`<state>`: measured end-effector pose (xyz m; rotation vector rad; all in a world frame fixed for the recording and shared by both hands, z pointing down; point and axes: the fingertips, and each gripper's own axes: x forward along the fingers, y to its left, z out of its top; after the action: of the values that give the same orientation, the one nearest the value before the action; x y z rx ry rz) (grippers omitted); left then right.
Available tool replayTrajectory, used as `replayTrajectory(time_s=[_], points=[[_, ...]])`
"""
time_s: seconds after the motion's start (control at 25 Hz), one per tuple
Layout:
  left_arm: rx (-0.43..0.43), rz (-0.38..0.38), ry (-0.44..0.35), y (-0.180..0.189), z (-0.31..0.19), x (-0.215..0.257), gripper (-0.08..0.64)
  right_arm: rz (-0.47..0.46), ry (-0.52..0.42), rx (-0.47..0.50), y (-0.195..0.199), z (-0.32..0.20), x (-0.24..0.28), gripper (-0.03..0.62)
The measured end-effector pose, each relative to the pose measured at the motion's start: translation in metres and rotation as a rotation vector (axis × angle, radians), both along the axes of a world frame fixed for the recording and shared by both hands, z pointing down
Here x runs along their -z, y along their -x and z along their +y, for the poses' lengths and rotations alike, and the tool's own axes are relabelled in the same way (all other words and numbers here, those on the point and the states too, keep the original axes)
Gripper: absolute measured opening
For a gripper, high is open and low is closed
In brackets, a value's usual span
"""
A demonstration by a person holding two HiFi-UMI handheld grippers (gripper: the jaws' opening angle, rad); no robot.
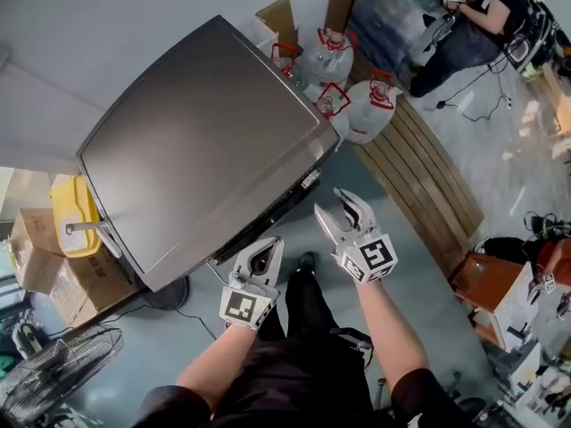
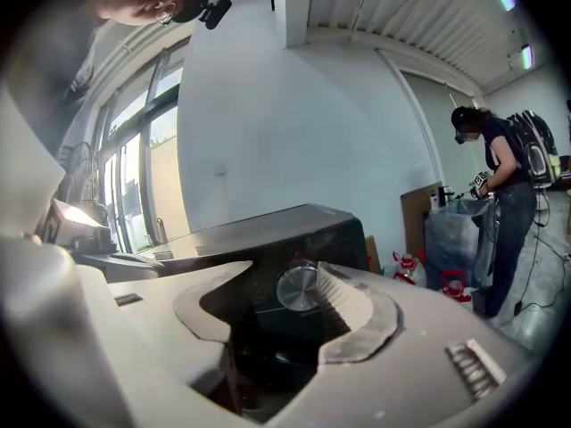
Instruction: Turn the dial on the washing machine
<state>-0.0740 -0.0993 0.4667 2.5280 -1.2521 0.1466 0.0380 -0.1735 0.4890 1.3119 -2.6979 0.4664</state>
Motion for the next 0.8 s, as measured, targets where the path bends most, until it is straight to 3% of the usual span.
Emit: replayTrajectory(time_s=[0.24, 0.36, 0.48, 0.8], points=[[0.012, -0.033, 0.064, 0.012, 0.003, -0.052, 0.015, -0.04, 0.025, 0.071, 0.021, -0.009, -0.029, 0.245], [0.035, -0.043, 0.053, 0.02, 0.001, -0.068, 0.015, -0.054, 0.023, 0.078, 0.026, -0.015, -0.035, 0.249], [0.057, -0.032, -0.009, 0.02, -0.008, -0.071, 0.015, -0.062, 0.019, 0.082, 0.024, -0.025, -0.042, 0.253], [0.007, -0.06, 0.018, 0.008, -0.001, -0.091, 0.015, -0.073, 0.04, 0.056, 0.016, -0.044, -0.053, 0.267]])
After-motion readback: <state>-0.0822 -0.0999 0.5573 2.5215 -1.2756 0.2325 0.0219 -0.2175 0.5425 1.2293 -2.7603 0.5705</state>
